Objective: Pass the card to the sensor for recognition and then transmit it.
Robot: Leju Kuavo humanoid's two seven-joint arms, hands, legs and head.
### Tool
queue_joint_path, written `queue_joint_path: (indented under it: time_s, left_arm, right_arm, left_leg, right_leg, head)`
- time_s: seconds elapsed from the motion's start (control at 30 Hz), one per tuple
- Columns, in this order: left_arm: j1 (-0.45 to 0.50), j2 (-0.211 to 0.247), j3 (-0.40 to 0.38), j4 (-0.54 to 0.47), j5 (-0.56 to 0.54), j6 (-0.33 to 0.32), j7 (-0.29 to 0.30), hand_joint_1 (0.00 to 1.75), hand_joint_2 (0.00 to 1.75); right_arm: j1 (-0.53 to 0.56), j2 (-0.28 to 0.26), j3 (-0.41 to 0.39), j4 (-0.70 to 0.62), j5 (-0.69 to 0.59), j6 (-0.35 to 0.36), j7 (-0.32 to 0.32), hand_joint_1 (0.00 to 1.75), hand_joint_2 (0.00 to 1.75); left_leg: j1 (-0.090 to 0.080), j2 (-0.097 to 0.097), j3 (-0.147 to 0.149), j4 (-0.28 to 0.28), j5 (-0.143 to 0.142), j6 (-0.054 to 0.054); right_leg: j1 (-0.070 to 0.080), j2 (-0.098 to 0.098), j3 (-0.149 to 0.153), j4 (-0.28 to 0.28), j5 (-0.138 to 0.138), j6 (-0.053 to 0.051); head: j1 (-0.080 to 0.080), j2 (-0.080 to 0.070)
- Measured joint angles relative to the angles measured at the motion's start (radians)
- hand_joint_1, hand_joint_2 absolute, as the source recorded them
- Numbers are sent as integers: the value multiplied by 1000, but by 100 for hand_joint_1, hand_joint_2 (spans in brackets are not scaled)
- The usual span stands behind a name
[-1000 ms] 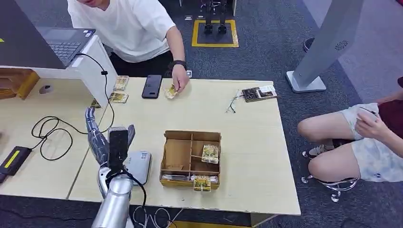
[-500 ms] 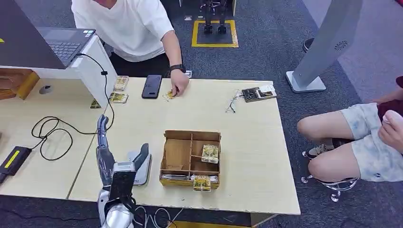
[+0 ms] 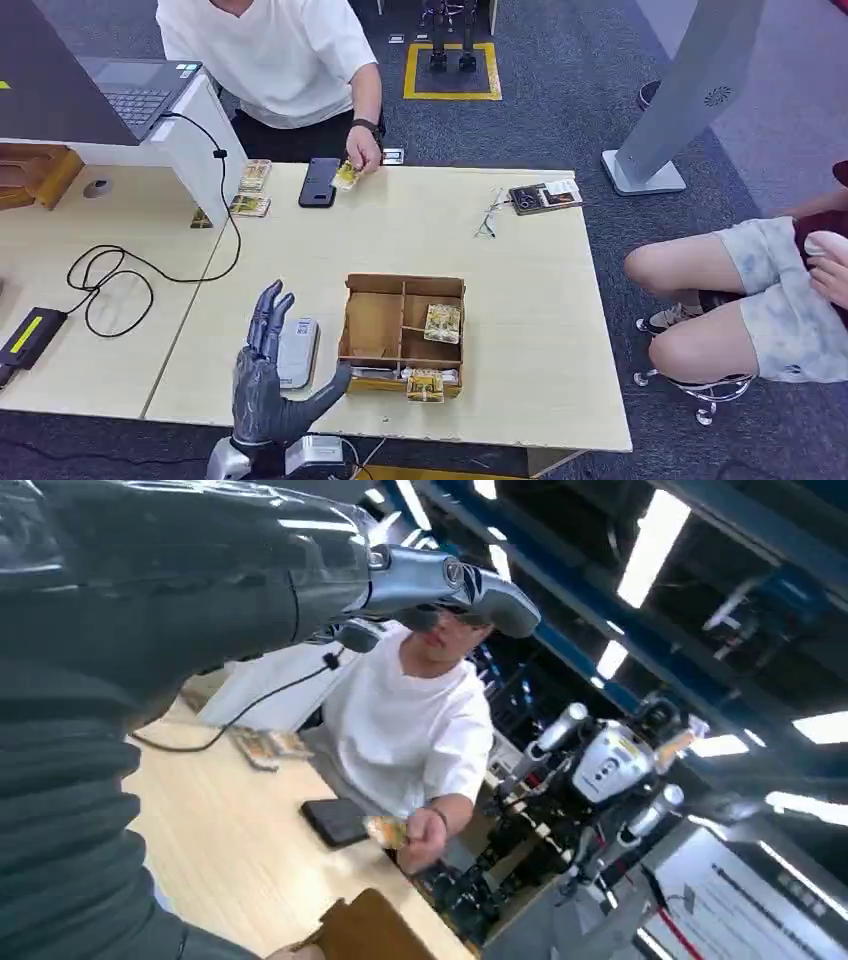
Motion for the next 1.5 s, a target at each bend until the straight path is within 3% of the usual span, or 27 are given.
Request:
queue_joint_path:
  time_s: [0.1, 0.27, 0.37, 0.87, 1.1, 1.23, 1.5]
  left_arm:
    - [1, 33, -38, 4, -122, 2, 48, 0, 175]
    - [-3, 78, -93, 40, -365, 2, 186, 0, 175]
    - [-21, 99, -127, 81, -436, 2, 240, 0, 175]
    - [-132, 138, -263, 238, -600, -8, 383, 0, 175]
    - [-180, 140, -300, 299, -719, -37, 525, 0, 175]
    - [-200, 141, -313, 314, -735, -50, 620, 0, 175]
    - [-214, 145, -338, 328, -735, -50, 703, 0, 175]
  right_arm:
    - [0, -2, -2, 0, 0, 1, 0, 0, 175]
    - [0, -4, -3, 0, -1, 4, 0, 0, 175]
    - [-1, -5, -3, 0, -1, 4, 0, 0, 175]
    - [-1, -7, -3, 0, 0, 8, 9, 0, 175]
    - [-1, -8, -3, 0, 0, 11, 11, 0, 175]
    - [-1, -8, -5, 0, -1, 11, 11, 0, 175]
    - [-1, -8, -12, 0, -12, 6, 13, 0, 175]
  left_leg:
    - [0, 0, 0, 0, 0, 0]
    - [0, 0, 0, 0, 0, 0]
    - [0, 0, 0, 0, 0, 0]
    - [0, 0, 0, 0, 0, 0]
    - [0, 0, 0, 0, 0, 0]
    - [0, 0, 0, 0, 0, 0]
    - [0, 0, 0, 0, 0, 0]
  right_leg:
    - [0, 0, 0, 0, 0, 0]
    - [0, 0, 0, 0, 0, 0]
    - [0, 0, 0, 0, 0, 0]
    - [0, 0, 0, 0, 0, 0]
    - [0, 0, 0, 0, 0, 0]
    - [0, 0, 0, 0, 0, 0]
    - [0, 0, 0, 0, 0, 0]
  head:
    - [0, 0]
    - [0, 0]
    - [0, 0]
    - [0, 0]
    - [0, 0]
    - [0, 0]
    - [0, 0]
